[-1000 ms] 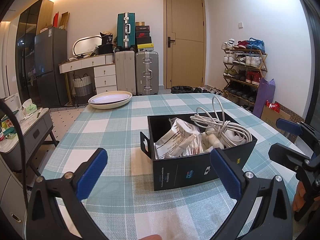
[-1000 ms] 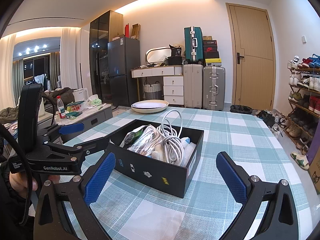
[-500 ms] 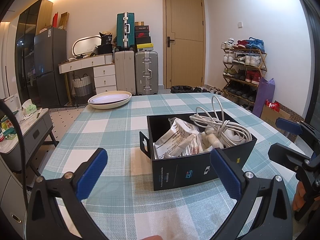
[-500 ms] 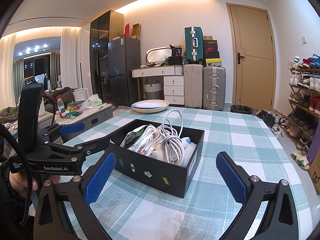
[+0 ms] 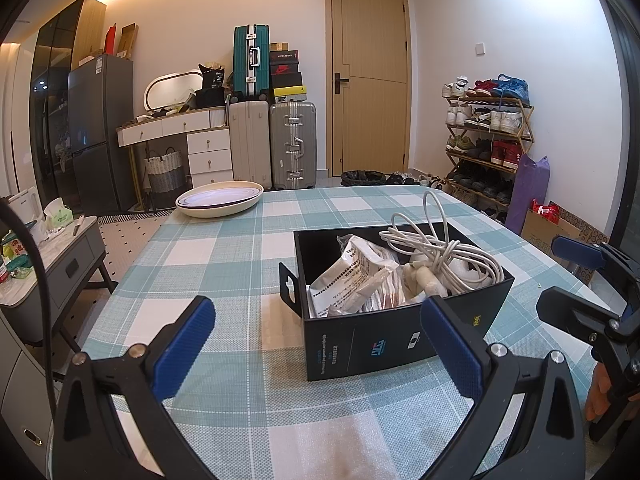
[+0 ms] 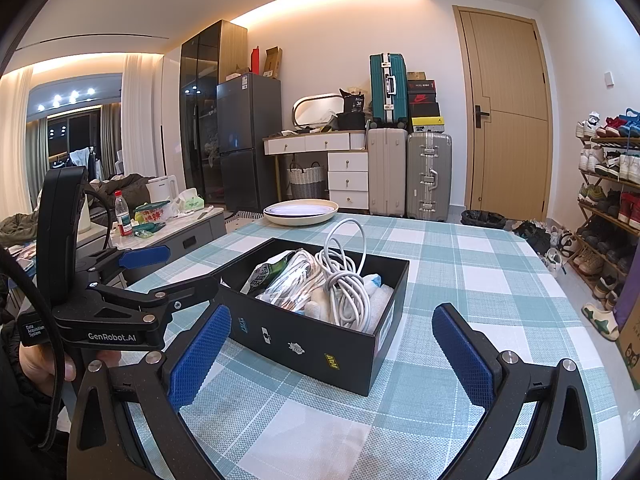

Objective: Organize soft objects

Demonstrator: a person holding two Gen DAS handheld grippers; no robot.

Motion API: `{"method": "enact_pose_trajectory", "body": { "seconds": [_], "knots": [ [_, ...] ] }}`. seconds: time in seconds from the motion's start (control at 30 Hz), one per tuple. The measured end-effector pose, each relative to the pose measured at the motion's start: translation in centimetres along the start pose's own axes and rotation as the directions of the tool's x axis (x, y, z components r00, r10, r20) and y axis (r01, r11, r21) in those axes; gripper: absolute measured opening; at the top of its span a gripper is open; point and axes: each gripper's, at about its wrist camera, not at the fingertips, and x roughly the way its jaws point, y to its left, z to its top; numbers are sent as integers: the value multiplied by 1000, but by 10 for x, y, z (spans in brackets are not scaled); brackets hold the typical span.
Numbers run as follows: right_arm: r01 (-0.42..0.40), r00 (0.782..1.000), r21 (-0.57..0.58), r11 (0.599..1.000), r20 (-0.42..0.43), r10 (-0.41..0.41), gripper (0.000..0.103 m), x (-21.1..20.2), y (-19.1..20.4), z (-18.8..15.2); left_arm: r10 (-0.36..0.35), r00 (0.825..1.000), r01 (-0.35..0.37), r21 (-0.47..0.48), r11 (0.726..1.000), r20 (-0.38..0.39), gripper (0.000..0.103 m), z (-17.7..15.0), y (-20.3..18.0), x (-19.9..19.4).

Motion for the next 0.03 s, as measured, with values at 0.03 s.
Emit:
{"method": "enact_pose_trajectory", "body": {
  "seconds": [0.03],
  "knots": [
    [0,1000,0,1000,1,0,102,0,0,0,1,1000,-1,-1,1000,-1,103,0,0,0]
  ]
}}
